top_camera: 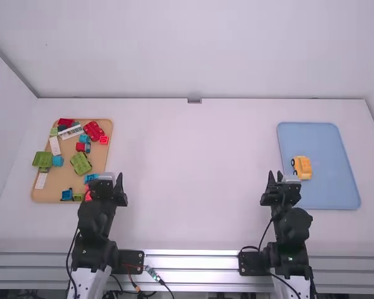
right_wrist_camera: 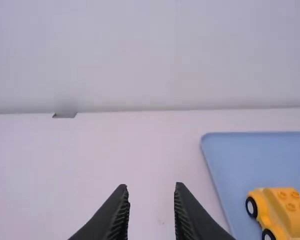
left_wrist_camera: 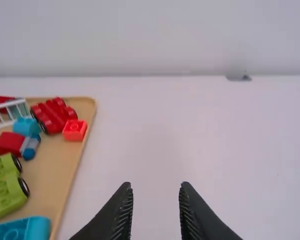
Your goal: Assemble lego blocks to make yellow taxi
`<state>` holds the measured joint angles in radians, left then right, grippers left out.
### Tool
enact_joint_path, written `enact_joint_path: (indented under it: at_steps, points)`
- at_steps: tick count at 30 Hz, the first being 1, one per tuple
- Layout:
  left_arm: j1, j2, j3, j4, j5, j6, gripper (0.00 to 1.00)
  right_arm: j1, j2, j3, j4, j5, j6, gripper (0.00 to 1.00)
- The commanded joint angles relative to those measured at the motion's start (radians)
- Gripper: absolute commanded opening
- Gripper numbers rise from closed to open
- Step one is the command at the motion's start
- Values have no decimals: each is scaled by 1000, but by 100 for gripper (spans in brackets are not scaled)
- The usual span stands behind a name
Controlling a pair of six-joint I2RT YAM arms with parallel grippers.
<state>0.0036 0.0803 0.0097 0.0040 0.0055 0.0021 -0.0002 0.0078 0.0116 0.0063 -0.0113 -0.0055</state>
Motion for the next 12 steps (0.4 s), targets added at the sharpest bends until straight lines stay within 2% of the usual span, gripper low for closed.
enact_joint_path:
  at_steps: [1, 12]
  points:
    - [-4, -45, -10, -4, -6, -2, 19, 0, -8, -12, -6, 11, 6, 19]
    - [-4, -80, -10, -4, -6, -2, 4, 0, -8, -12, -6, 11, 6, 4]
